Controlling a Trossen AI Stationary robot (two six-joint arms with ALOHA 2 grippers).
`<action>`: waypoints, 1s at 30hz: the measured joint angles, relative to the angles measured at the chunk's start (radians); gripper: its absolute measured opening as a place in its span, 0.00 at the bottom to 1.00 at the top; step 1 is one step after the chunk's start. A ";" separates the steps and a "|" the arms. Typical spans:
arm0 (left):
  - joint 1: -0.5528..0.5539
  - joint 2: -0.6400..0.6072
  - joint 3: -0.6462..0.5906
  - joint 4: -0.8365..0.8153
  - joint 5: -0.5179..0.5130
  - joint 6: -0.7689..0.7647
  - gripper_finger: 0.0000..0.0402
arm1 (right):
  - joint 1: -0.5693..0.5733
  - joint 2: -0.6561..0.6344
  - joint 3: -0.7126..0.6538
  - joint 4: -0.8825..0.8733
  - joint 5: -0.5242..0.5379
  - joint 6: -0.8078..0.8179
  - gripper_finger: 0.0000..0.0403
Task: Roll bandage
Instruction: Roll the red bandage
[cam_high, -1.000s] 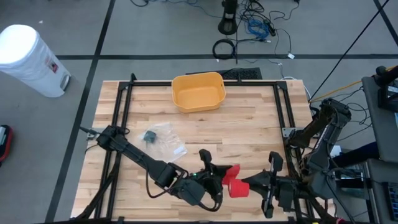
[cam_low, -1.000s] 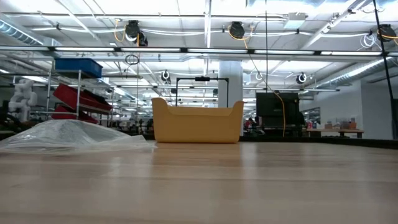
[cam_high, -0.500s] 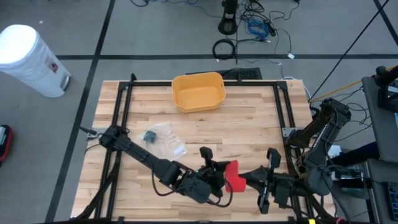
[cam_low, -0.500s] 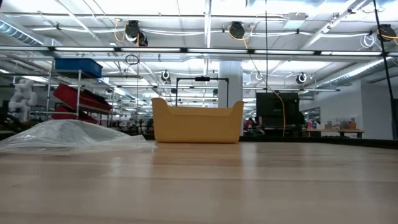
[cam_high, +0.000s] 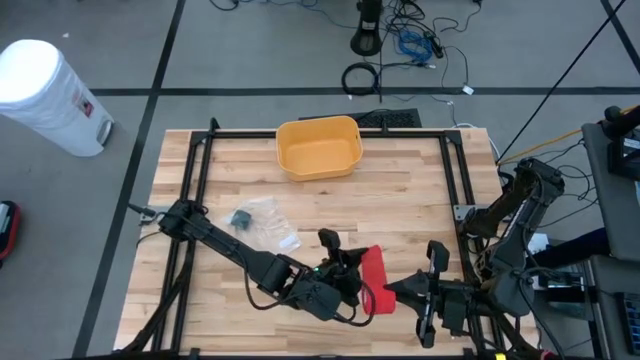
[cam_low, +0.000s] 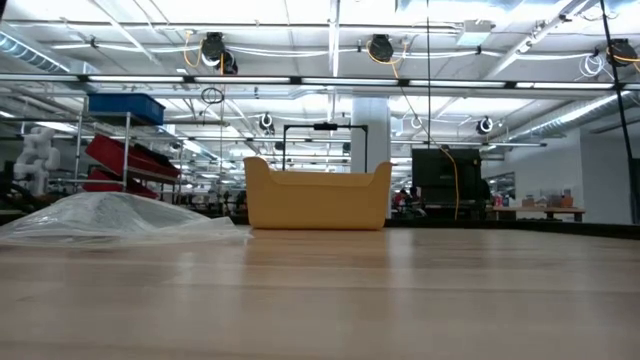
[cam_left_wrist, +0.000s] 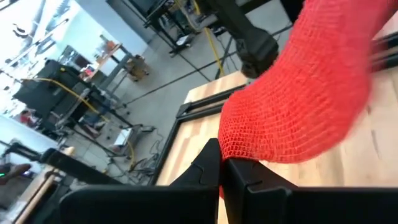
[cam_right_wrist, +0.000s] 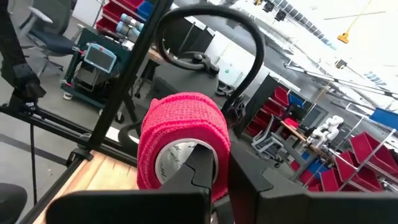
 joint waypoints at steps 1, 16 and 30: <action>-0.001 -0.006 0.000 -0.003 -0.013 0.007 0.01 | 0.000 0.000 0.000 -0.001 0.000 0.003 0.05; 0.009 -0.103 0.000 0.030 -0.020 0.049 0.01 | 0.002 0.000 0.000 -0.017 -0.104 0.057 0.05; -0.080 -0.103 0.000 0.016 0.174 -0.071 0.01 | -0.001 -0.003 0.000 0.074 0.011 -0.141 0.05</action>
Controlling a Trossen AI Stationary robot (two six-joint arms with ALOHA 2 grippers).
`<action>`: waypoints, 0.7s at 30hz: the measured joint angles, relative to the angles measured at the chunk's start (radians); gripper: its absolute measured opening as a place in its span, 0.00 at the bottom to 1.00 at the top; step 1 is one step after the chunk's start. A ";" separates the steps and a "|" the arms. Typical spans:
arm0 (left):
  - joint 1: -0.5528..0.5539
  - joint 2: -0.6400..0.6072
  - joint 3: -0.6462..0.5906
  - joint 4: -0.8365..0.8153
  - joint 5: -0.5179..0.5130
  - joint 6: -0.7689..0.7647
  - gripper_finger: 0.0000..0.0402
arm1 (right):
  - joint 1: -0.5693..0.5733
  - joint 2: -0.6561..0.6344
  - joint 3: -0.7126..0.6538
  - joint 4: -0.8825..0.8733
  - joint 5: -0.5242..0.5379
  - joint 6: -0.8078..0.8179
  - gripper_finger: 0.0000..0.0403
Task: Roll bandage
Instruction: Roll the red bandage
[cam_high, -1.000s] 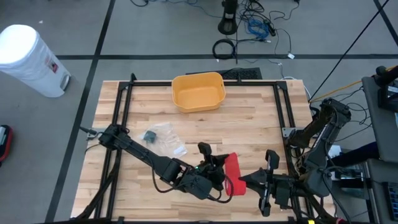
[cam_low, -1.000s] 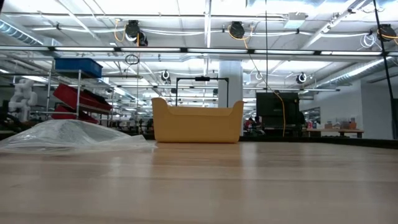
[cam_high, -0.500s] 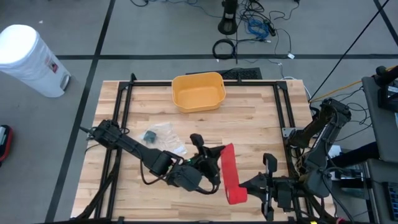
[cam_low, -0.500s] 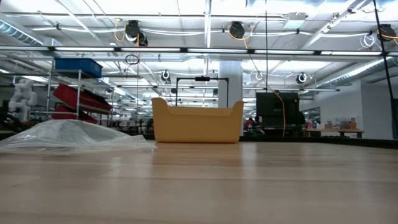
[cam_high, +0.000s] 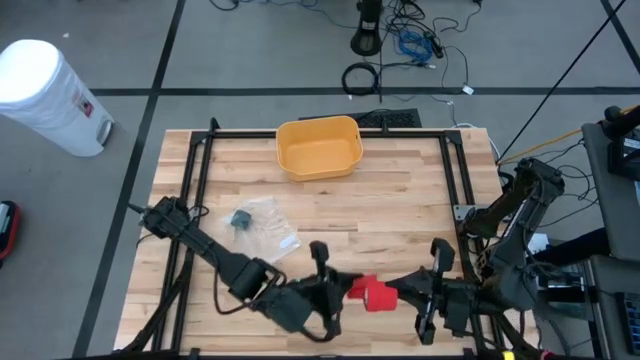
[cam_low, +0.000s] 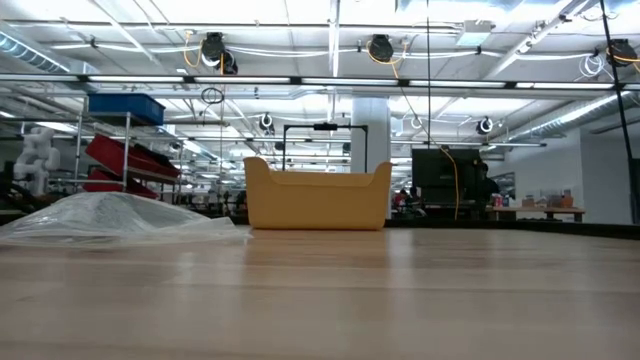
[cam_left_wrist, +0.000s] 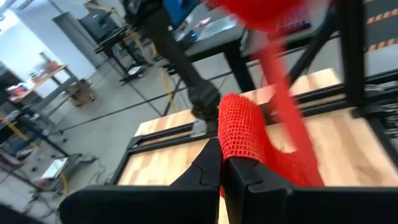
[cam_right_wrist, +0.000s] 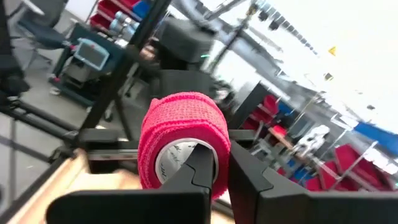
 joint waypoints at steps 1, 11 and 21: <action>-0.010 0.000 0.000 0.000 0.000 -0.006 0.01 | 0.000 -0.005 0.000 0.024 -0.001 -0.032 0.05; -0.059 0.025 0.000 0.038 0.010 -0.017 0.01 | -0.050 -0.104 0.000 0.052 -0.004 -0.153 0.05; -0.050 0.081 0.000 0.115 0.143 -0.011 0.01 | -0.172 -0.180 0.000 0.006 -0.009 -0.178 0.05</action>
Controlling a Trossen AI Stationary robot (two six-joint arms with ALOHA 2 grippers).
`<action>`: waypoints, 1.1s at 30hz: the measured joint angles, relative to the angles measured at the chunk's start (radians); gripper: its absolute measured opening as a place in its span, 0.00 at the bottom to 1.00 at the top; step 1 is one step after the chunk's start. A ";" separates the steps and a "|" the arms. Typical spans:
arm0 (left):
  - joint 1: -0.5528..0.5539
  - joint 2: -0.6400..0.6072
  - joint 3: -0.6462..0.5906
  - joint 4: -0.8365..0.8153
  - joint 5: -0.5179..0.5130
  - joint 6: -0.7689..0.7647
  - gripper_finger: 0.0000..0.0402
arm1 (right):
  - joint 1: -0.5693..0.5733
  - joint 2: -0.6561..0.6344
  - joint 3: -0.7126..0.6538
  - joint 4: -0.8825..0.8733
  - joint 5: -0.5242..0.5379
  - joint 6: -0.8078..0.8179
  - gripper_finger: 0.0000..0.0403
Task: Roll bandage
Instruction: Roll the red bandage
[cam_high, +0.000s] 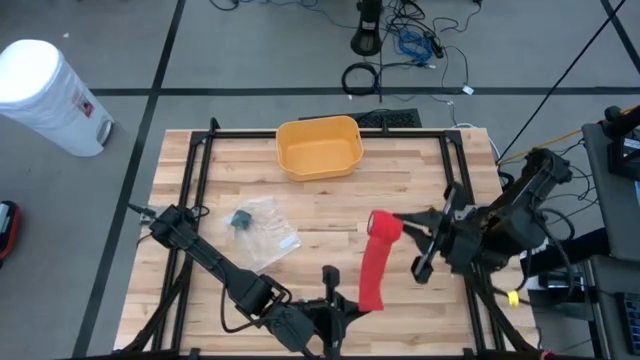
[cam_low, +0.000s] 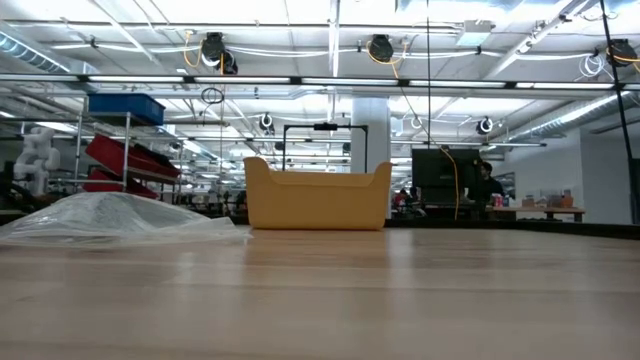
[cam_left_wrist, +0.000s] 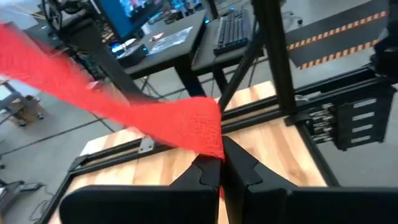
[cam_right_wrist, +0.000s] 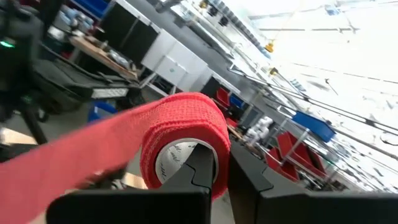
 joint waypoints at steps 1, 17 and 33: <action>-0.001 0.000 0.000 0.001 0.008 0.000 0.01 | -0.010 -0.010 0.000 -0.017 0.000 0.003 0.05; -0.017 0.000 0.000 0.066 0.117 0.053 0.01 | -0.112 -0.091 0.000 -0.290 -0.281 0.357 0.05; 0.052 0.000 0.000 -0.042 -0.003 0.045 0.01 | -0.113 -0.090 0.000 -0.288 -0.566 0.552 0.05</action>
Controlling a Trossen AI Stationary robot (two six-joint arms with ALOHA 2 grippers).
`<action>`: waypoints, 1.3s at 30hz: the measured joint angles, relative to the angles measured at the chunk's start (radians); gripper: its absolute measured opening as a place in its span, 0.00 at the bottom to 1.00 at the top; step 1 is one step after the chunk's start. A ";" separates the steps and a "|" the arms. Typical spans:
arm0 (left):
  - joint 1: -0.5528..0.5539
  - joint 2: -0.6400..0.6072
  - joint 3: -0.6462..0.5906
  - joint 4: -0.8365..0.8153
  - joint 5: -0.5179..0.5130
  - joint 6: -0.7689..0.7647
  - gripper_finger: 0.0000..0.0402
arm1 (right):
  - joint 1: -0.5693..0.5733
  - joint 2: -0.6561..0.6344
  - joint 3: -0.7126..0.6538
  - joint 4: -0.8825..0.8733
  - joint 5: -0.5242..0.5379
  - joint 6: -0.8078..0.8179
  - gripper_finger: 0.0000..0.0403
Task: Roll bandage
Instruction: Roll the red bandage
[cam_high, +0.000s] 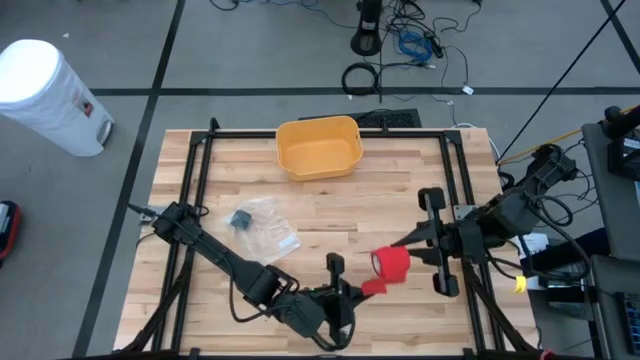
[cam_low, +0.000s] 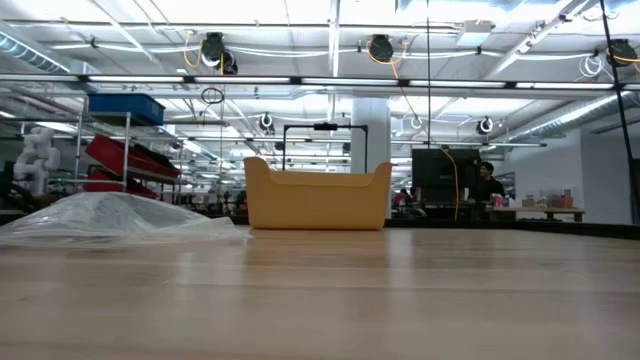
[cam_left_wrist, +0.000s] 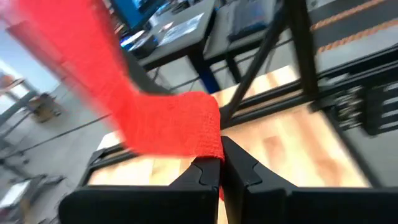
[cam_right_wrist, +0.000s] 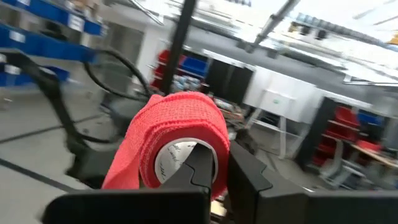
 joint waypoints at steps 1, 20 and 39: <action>0.003 0.000 0.000 -0.009 -0.019 0.000 0.01 | 0.001 0.000 0.000 -0.001 -0.015 0.013 0.05; 0.024 0.000 0.000 -0.156 -0.367 0.029 0.01 | 0.044 0.002 0.000 -0.050 -0.030 0.099 0.05; 0.073 -0.042 0.000 -0.185 -0.453 0.081 0.01 | 0.102 0.051 0.000 -0.099 -0.024 0.165 0.05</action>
